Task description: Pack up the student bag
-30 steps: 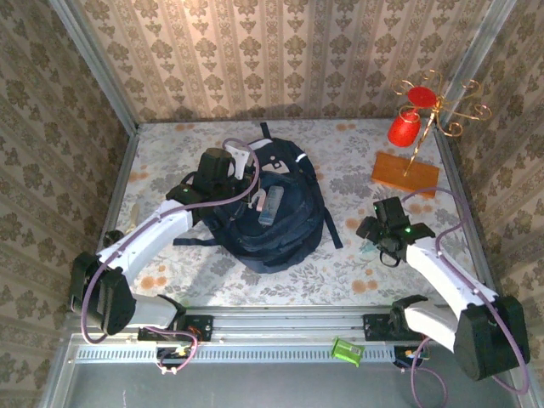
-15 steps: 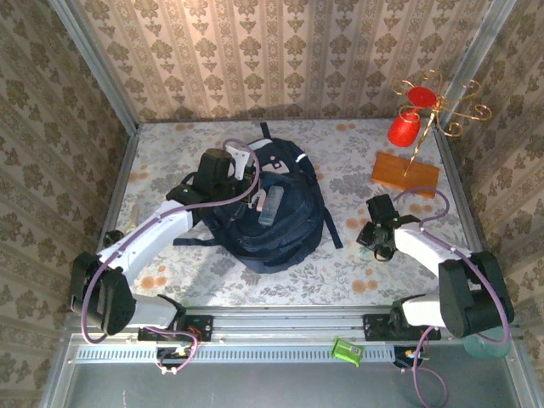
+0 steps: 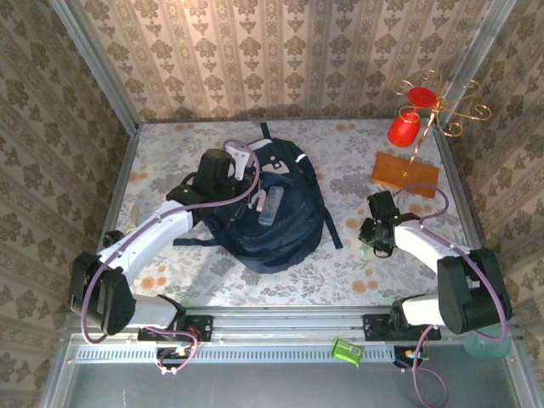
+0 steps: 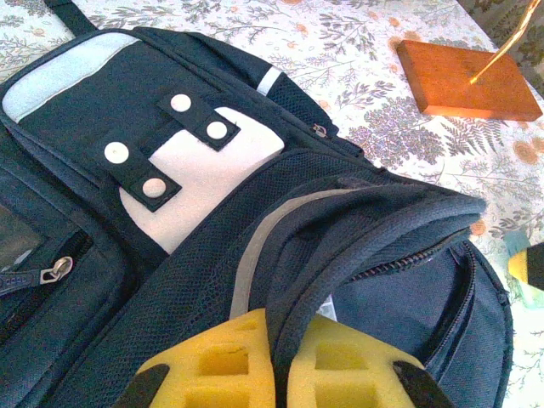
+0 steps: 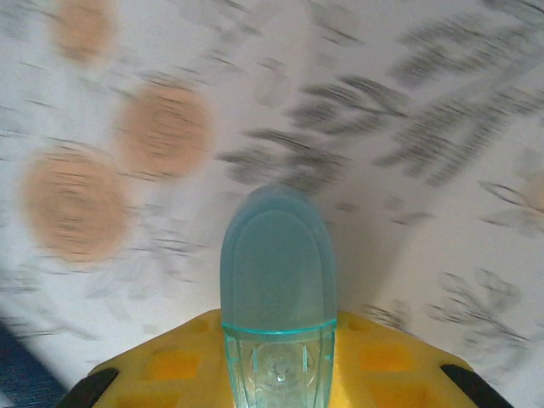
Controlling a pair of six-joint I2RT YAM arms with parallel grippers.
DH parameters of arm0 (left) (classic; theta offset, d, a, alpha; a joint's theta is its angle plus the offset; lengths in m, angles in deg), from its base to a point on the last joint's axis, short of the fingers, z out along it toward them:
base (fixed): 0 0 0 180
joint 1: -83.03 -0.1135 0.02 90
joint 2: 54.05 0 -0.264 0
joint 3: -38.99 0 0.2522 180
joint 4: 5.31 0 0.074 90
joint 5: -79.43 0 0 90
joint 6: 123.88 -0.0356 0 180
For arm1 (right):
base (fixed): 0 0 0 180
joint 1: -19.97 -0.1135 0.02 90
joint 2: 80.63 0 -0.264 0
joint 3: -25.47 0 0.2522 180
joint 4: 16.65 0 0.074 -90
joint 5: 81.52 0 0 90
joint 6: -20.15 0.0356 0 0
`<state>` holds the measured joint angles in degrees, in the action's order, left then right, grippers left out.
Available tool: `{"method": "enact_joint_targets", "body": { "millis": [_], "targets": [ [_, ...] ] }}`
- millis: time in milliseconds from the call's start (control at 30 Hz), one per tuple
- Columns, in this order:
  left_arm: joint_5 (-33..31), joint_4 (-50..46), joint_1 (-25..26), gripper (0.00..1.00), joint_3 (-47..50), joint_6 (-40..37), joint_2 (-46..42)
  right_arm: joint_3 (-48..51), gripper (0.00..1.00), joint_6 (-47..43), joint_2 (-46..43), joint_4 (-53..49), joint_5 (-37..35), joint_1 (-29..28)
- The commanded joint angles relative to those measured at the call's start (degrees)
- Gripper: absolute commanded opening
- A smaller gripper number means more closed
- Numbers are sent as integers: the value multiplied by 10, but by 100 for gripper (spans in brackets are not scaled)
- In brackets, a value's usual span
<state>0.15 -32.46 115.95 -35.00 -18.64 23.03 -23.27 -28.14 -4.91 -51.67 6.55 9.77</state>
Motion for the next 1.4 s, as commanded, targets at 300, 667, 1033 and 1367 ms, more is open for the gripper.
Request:
{"method": "enact_joint_targets", "body": {
  "millis": [300, 667, 1033, 1367],
  "targets": [
    [-9, 45, -8, 0, -2, 5, -4, -64, 21, 31, -143, 148, 91, -179],
    [0, 46, 1, 0, -28, 28, -11, -171, 21, 180, 105, 368, 103, -329],
    [1, 46, 20, 0, -56, 44, -21, -272, 43, 213, 221, 359, 49, -347],
    [-13, 44, 18, 0, -54, 32, -16, -238, 55, 139, 154, 320, 74, -345]
  ]
}}
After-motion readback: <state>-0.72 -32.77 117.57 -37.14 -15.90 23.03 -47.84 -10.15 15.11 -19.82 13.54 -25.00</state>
